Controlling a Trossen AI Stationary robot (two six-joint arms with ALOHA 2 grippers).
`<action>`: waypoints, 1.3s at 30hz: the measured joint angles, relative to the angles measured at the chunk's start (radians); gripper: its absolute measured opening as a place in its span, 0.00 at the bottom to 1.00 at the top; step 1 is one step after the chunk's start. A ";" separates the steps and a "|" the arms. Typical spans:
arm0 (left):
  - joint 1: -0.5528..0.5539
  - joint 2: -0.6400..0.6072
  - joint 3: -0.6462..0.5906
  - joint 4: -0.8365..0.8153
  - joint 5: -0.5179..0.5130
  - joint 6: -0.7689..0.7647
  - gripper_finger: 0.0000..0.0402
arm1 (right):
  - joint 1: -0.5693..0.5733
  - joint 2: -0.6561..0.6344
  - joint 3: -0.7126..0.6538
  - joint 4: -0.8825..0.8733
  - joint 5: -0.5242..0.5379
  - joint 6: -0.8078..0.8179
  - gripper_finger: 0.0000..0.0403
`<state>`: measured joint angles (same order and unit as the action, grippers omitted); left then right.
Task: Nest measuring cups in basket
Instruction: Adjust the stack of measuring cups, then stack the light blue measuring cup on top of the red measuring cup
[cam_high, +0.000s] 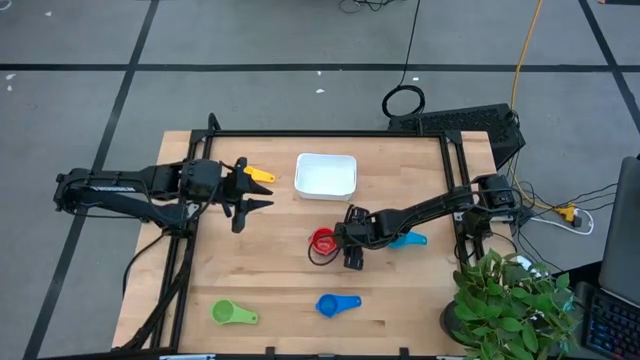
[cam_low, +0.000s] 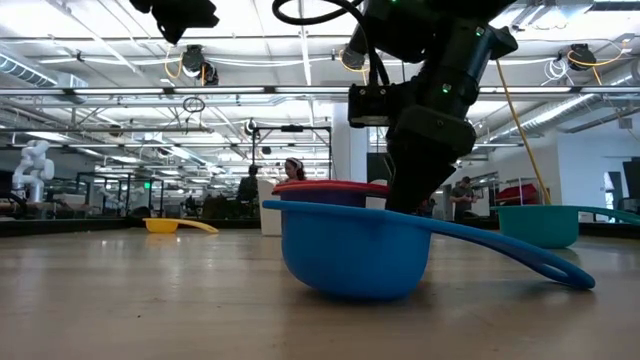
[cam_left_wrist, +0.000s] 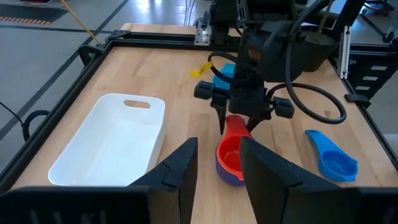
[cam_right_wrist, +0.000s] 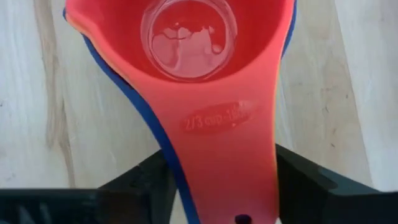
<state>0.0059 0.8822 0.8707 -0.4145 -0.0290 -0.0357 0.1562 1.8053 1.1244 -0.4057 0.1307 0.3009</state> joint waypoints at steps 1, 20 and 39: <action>0.000 0.000 0.000 0.000 0.000 0.000 0.30 | 0.000 0.000 0.000 0.000 0.000 -0.006 0.48; 0.000 0.000 0.000 0.000 -0.024 0.001 0.30 | 0.002 0.000 0.000 0.006 -0.061 -0.060 0.52; 0.000 0.000 0.000 -0.018 -0.023 0.001 0.30 | 0.002 -0.336 -0.009 -0.356 -0.127 0.030 0.79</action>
<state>0.0059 0.8825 0.8707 -0.4321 -0.0521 -0.0343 0.1585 1.4692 1.1156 -0.7616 0.0034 0.3307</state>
